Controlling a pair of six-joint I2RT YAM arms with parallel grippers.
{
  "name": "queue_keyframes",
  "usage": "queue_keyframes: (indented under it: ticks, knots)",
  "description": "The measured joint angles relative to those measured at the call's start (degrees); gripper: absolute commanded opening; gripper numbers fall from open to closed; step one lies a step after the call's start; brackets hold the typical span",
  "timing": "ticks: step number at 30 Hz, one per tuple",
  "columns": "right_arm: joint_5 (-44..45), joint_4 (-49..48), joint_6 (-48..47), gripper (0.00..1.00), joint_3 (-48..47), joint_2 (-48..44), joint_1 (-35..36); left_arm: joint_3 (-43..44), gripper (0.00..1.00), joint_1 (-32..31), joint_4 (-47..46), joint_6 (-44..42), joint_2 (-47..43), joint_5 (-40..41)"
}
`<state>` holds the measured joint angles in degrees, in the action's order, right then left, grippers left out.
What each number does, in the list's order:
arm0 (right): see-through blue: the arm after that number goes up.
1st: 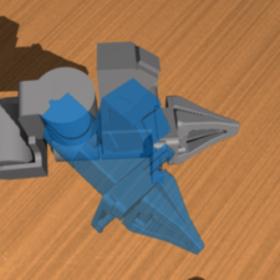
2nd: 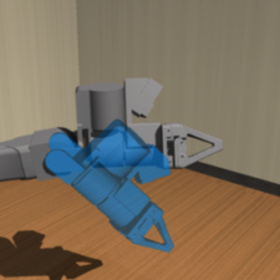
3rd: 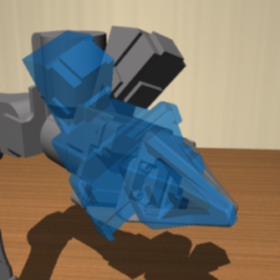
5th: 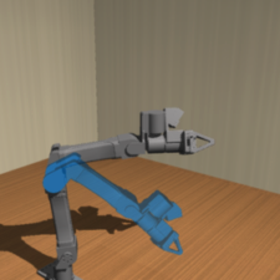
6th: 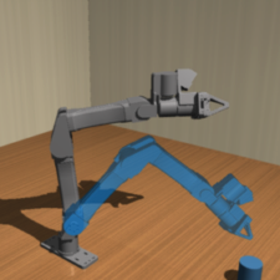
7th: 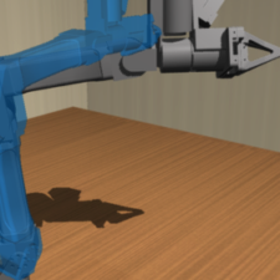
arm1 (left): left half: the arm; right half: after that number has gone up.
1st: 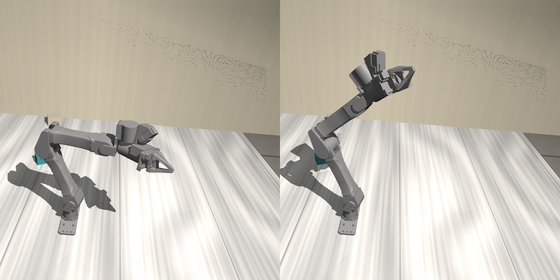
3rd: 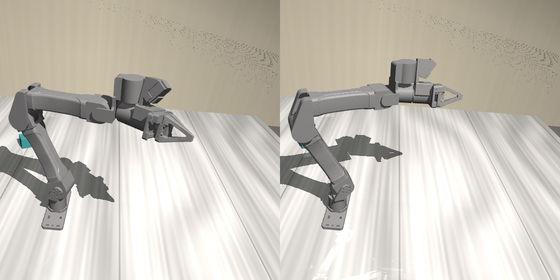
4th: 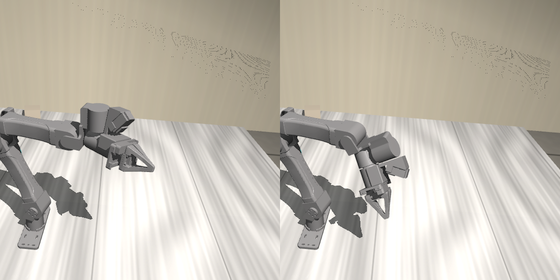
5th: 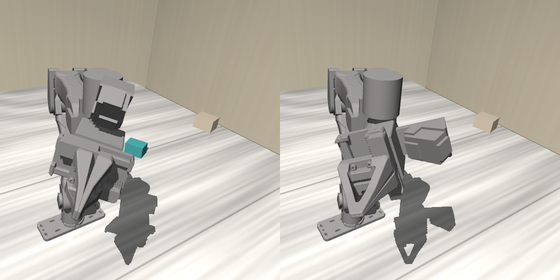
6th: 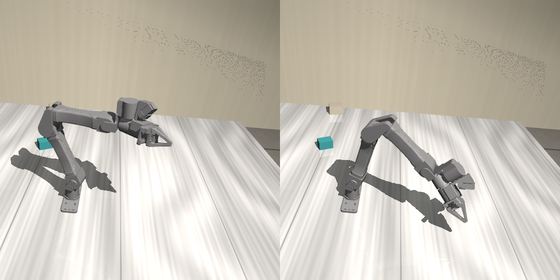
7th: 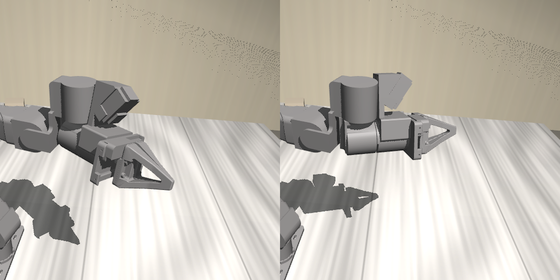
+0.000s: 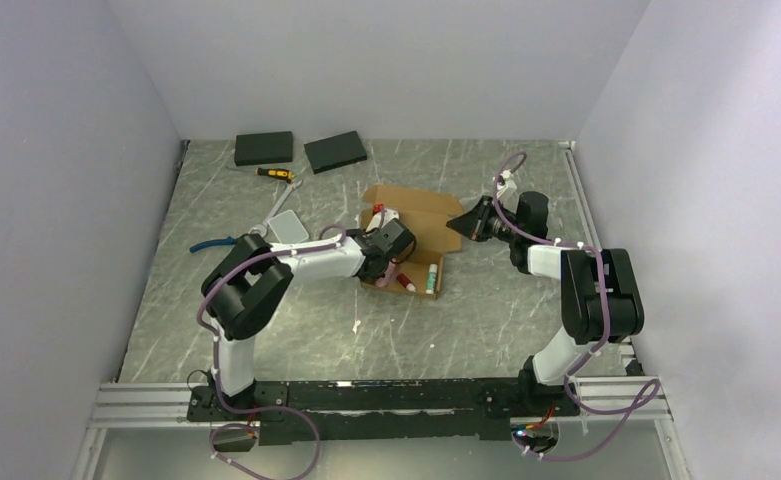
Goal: Fold the paper box
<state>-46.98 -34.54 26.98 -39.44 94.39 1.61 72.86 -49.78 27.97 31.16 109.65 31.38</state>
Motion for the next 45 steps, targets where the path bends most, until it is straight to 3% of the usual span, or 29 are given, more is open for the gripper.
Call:
queue_keyframes:
  ticks: [12, 22, 26, 31, 37, 45]
  knots:
    - [0.2, 1.1, -0.6, 0.01, 0.0, 0.0, 0.1, -3.8, 0.43, 0.2, 0.9, 0.0, -7.8, -3.6]
    - [0.2, 1.1, -1.7, 0.02, 0.0, -0.3, 0.0, -11.7, 0.56, 1.7, -2.5, 0.0, -21.7, -8.7]
    - [0.0, 1.1, -2.8, 0.02, 0.0, -1.0, 0.0, -22.0, 0.52, 9.6, -10.1, 0.4, -31.3, -17.9]
    - [-0.2, 1.1, -3.9, 0.02, 0.0, -1.2, 0.1, -33.7, 0.43, 24.9, -23.1, 1.5, -39.1, -29.7]
    - [-1.0, 1.0, -5.2, 0.01, 0.0, -1.4, 0.3, -33.6, 0.41, 31.0, -35.5, 1.0, -30.0, -41.2]
    - [-1.8, 1.0, -6.5, 0.01, 0.0, -1.7, 0.4, -26.4, 0.41, 32.3, -46.2, -0.1, -12.5, -54.8]
